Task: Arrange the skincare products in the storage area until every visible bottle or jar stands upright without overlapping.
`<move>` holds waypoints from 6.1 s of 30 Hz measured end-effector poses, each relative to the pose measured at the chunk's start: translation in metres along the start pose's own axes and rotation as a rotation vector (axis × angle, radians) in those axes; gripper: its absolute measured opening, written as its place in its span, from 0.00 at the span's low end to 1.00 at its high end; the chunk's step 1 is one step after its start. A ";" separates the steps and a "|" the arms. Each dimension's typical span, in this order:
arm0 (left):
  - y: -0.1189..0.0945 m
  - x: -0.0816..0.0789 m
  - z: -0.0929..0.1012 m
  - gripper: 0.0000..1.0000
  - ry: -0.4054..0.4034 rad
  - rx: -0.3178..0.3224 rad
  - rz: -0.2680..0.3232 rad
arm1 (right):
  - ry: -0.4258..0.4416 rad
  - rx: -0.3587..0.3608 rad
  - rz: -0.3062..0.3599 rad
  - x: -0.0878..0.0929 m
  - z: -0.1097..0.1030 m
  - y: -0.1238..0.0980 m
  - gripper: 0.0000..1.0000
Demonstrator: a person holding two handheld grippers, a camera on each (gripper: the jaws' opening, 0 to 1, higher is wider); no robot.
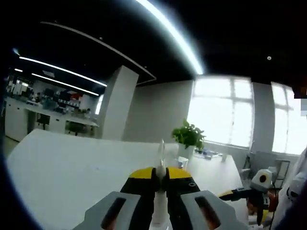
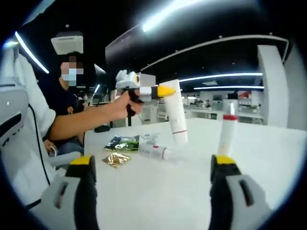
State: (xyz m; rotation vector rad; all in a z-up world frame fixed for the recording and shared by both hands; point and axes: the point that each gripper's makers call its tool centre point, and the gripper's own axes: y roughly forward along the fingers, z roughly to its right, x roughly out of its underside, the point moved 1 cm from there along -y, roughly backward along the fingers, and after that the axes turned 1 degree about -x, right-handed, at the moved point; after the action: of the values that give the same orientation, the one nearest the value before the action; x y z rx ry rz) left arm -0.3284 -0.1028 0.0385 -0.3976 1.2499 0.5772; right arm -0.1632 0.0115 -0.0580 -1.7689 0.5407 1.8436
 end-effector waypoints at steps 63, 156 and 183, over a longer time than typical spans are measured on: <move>0.095 0.046 0.024 0.05 0.231 0.450 -0.306 | 0.040 0.101 -0.093 0.033 0.042 -0.044 0.91; 0.003 -0.004 -0.012 0.51 0.252 0.371 -0.069 | 0.050 0.060 -0.124 0.028 0.037 -0.002 0.93; -0.065 0.043 -0.017 0.84 0.260 0.228 -0.094 | -0.023 -0.035 -0.178 0.014 0.032 0.063 0.93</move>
State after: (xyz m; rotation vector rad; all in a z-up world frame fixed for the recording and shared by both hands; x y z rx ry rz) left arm -0.2937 -0.1558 -0.0089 -0.3446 1.5204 0.3035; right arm -0.2277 -0.0165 -0.0745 -1.7555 0.3327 1.7581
